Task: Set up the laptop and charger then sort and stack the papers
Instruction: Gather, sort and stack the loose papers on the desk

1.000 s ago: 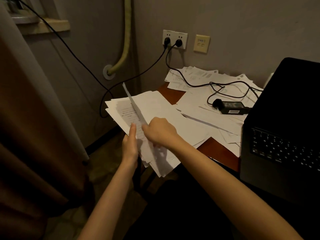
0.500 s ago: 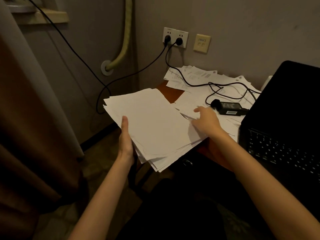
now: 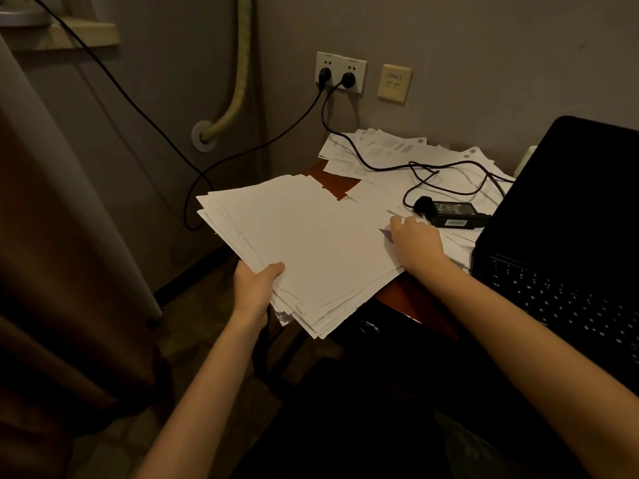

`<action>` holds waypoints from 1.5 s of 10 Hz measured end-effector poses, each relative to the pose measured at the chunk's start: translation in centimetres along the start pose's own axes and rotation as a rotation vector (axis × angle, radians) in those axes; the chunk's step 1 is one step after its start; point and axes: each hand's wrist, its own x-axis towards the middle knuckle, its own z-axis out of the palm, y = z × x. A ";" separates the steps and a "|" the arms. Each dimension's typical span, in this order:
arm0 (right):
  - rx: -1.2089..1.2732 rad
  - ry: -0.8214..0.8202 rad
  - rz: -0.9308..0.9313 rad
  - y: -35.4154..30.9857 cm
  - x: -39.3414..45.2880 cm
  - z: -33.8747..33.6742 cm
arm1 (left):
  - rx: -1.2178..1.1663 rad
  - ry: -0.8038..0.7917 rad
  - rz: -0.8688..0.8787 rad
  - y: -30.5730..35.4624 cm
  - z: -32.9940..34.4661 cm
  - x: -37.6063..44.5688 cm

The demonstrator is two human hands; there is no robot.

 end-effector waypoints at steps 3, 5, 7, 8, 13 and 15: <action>0.035 -0.086 0.257 2.8 0.6 -0.9 | 0.041 -0.027 0.062 0.0 0.2 0.5; 0.108 0.049 0.334 4.0 0.9 -2.0 | 0.057 -0.038 0.093 -0.2 0.7 0.7; 0.086 0.228 0.258 3.4 0.8 -5.5 | 0.050 -0.043 0.114 -0.4 1.1 0.7; 0.057 0.355 0.216 2.3 1.1 -9.5 | 0.052 -0.049 0.123 -0.3 1.1 0.6; 0.248 0.189 -0.229 -13.5 -4.7 -8.4 | -0.053 -0.017 -0.007 -0.5 0.4 0.1; 0.389 0.343 -0.307 -14.2 -6.7 -7.7 | -0.165 -0.070 -0.037 -0.6 -0.1 -0.1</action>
